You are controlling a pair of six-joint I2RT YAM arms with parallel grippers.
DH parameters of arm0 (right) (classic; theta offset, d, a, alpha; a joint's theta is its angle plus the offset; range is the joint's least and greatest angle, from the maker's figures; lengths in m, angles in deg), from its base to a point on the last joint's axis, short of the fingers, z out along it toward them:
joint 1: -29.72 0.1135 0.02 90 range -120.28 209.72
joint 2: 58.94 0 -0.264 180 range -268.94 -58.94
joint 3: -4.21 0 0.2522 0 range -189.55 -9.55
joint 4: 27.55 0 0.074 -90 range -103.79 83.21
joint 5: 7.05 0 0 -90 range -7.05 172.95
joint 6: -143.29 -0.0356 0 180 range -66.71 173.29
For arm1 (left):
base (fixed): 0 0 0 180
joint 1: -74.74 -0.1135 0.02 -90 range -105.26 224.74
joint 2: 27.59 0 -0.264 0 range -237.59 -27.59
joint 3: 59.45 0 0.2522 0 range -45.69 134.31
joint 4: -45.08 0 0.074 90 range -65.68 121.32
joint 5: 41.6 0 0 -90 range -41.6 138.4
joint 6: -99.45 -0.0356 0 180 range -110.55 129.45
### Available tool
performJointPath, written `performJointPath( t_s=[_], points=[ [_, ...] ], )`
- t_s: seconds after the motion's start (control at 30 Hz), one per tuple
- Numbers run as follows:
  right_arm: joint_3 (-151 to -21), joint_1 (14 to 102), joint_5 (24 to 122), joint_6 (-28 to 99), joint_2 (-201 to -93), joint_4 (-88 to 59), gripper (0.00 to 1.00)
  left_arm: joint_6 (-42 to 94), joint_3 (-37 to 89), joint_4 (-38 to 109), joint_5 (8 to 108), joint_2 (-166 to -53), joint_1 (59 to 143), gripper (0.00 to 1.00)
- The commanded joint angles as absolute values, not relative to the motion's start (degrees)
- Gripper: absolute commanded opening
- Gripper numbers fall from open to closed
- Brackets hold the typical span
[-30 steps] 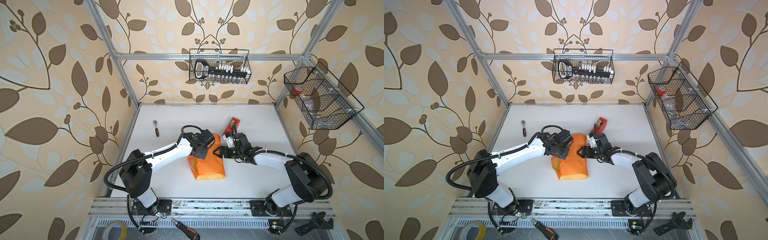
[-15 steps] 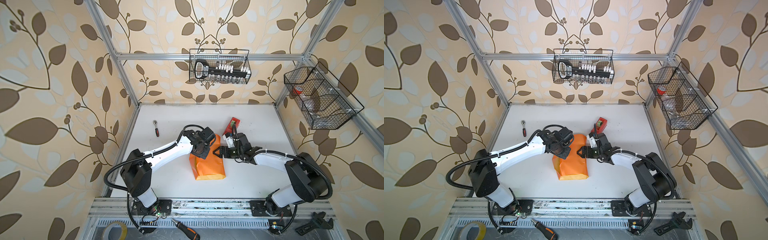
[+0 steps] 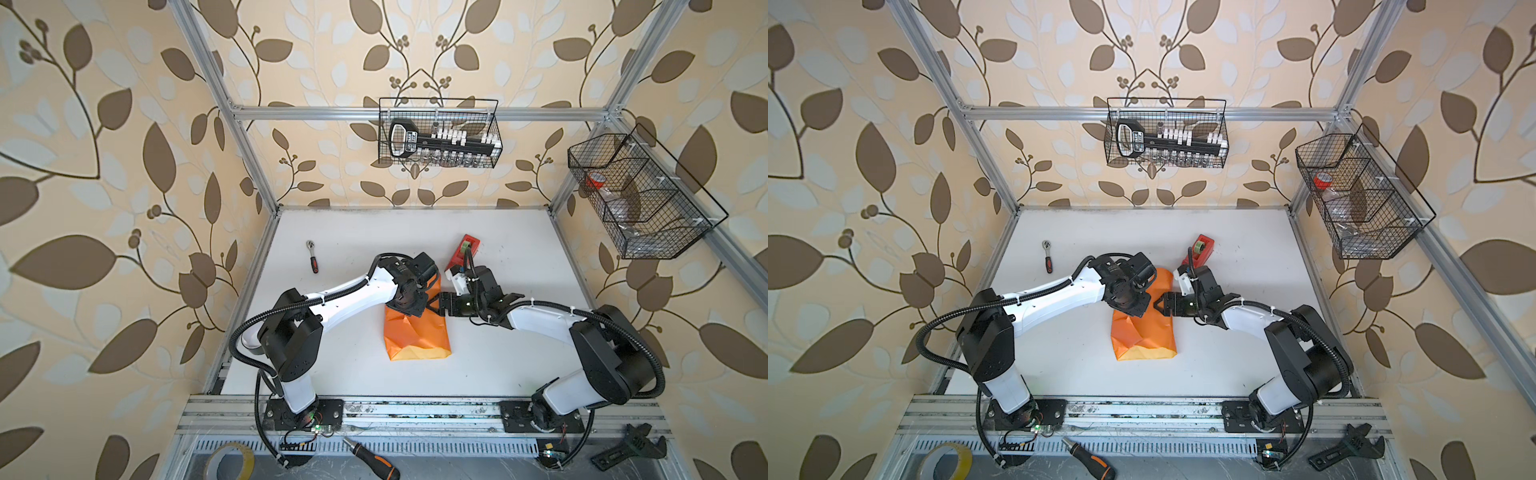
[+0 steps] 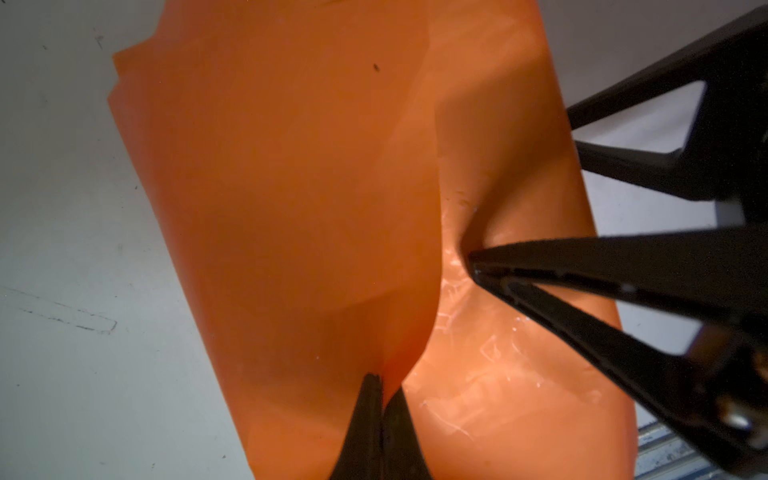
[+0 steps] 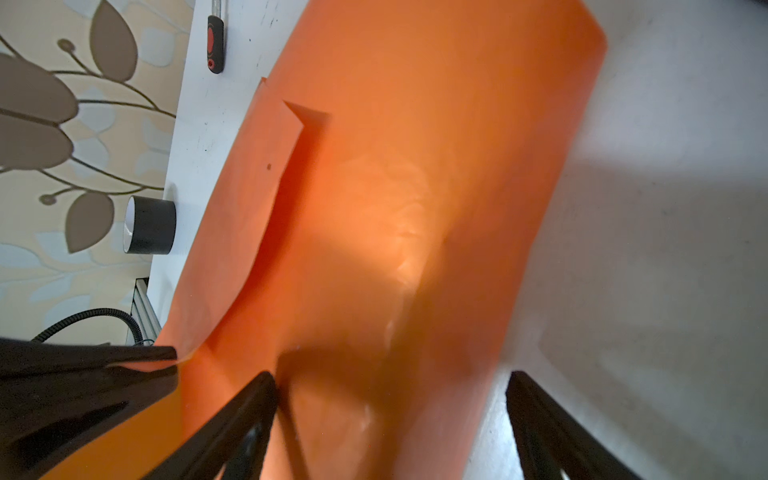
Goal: Wrap the gift box in paper
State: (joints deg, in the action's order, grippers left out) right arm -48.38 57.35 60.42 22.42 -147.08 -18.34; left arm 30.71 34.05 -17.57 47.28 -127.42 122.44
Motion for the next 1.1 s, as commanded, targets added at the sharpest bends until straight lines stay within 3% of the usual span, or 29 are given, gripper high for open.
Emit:
performJointPath(
  t_s=[0.0,0.37,1.07],
  points=[
    [-45.71,58.71,65.40,23.25,-150.26,-9.06,0.87,32.61,36.19,-16.69,49.35,-127.58,123.09,0.00],
    [-45.60,59.25,65.37,22.71,-149.74,-8.96,0.87,33.54,37.39,-15.09,52.44,-126.27,122.12,0.00],
    [-43.51,59.15,63.17,18.72,-150.00,-13.53,0.87,47.02,26.51,5.05,62.73,-119.06,116.23,0.00]
  ],
)
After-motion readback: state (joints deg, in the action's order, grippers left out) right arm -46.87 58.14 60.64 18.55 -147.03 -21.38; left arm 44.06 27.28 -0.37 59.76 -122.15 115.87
